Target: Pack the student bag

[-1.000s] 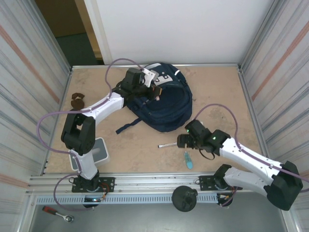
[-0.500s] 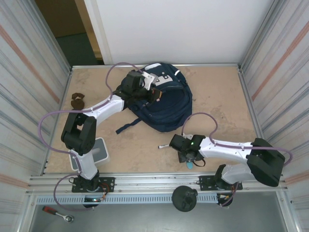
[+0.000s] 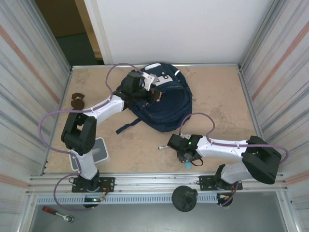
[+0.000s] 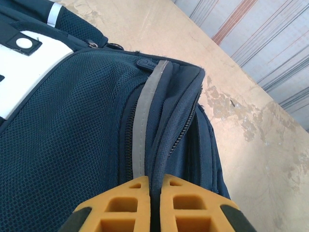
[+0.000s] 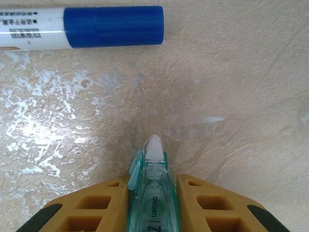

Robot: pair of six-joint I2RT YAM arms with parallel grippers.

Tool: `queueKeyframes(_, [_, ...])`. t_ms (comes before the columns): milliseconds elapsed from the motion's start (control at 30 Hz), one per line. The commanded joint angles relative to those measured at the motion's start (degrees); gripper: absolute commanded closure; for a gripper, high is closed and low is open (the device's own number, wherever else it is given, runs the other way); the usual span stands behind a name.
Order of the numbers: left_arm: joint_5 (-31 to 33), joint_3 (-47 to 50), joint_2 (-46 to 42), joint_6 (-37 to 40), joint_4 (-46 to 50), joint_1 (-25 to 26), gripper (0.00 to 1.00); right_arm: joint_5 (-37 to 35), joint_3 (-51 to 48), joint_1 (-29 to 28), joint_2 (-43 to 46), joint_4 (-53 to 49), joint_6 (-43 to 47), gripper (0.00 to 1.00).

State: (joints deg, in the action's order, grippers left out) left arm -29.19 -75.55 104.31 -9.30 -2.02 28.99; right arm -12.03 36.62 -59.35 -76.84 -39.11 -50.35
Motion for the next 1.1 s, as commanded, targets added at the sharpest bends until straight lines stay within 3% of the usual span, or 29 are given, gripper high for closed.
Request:
queueKeyframes(0, [-0.52,0.75,-2.29,-0.28,-1.66,0.37,1.00,-1.02,1.87,1.34,2.08,-1.81,1.48,0.76])
queueKeyframes(167, [-0.99,0.97,-2.86,-0.48,-1.55,0.35,1.00,-0.09,3.13,5.73,9.78,-1.57,5.04,0.77])
queueKeyframes(400, [-2.34,1.51,-5.97,-1.29,-2.12,0.38,1.00,14.70,5.69,24.03,18.70,13.14,11.57,0.76])
queueKeyframes(500, [-2.72,-0.06,-6.84,-1.32,-1.53,0.36,1.00,21.37,8.45,30.72,16.85,19.93,10.97,0.76])
queueKeyframes(667, [-4.38,-2.56,-6.97,-2.07,-0.72,0.36,1.00,26.41,13.15,35.34,8.86,31.23,7.30,0.76])
queueKeyframes(1067, [-4.77,-3.64,-6.46,-1.89,0.58,0.36,1.00,29.25,21.58,36.36,-10.20,42.78,1.82,0.77])
